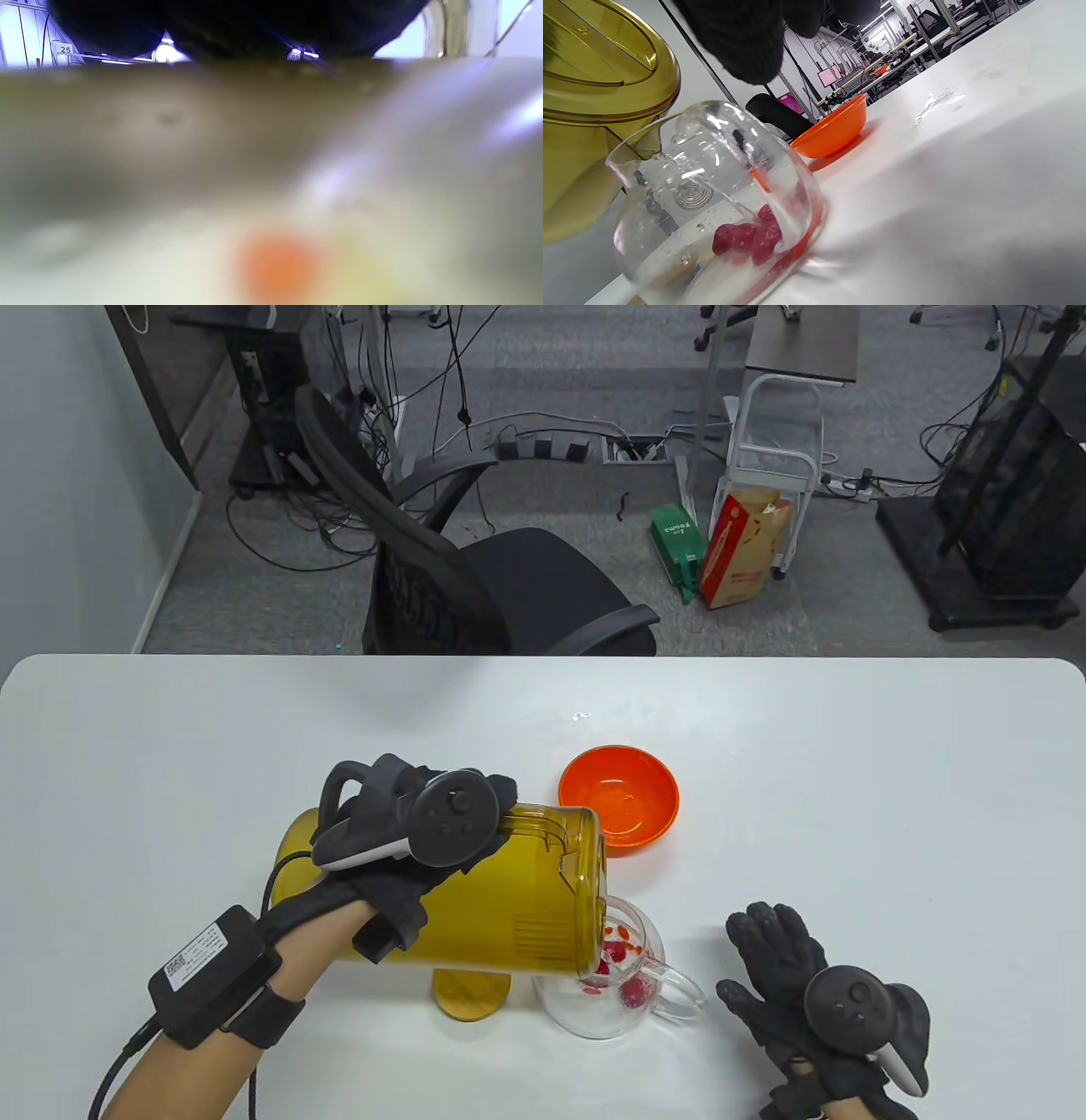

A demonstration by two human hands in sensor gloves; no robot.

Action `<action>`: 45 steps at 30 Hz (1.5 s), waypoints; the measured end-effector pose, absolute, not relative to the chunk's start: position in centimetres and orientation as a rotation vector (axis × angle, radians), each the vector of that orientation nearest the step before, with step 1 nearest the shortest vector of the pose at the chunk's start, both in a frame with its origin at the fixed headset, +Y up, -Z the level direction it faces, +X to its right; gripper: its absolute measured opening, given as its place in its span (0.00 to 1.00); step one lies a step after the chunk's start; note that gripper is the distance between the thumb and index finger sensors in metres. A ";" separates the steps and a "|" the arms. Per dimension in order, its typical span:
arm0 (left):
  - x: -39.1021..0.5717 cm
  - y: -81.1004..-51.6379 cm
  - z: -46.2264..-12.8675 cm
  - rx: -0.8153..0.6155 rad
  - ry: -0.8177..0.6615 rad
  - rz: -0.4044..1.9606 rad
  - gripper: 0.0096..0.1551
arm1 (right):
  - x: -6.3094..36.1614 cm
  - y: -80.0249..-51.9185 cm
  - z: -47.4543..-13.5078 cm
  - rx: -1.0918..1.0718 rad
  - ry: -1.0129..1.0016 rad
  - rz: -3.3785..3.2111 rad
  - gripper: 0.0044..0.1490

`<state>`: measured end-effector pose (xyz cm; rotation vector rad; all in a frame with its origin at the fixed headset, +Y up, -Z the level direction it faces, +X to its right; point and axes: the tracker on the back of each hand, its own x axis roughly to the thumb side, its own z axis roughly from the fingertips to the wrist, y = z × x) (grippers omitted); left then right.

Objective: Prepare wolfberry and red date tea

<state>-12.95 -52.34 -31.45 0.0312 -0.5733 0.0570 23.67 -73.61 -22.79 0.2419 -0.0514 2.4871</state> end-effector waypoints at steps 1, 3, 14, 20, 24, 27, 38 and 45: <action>-12.9 -52.3 -31.5 0.031 -0.573 0.056 0.17 | 23.7 -73.6 -22.8 0.242 -0.051 2.487 0.47; -12.9 -52.3 -31.5 0.031 -0.574 0.055 0.17 | 23.7 -73.6 -22.8 0.243 -0.051 2.487 0.47; -12.8 -52.3 -31.4 0.033 -0.574 0.051 0.16 | 23.6 -73.6 -22.8 0.246 -0.052 2.487 0.47; -12.8 -52.2 -31.4 0.034 -0.574 0.049 0.17 | 23.6 -73.6 -22.7 0.246 -0.054 2.488 0.47; -12.8 -52.2 -31.3 0.033 -0.573 0.050 0.17 | 23.6 -73.6 -22.7 0.246 -0.056 2.487 0.47; -12.8 -52.2 -31.3 0.032 -0.572 0.049 0.17 | 23.6 -73.6 -22.7 0.247 -0.055 2.489 0.47; -12.9 -52.0 -31.2 0.037 -0.568 0.039 0.16 | 23.6 -73.6 -22.7 0.248 -0.054 2.488 0.47; -12.9 -52.0 -31.1 0.039 -0.567 0.038 0.17 | 23.6 -73.5 -22.7 0.252 -0.057 2.488 0.47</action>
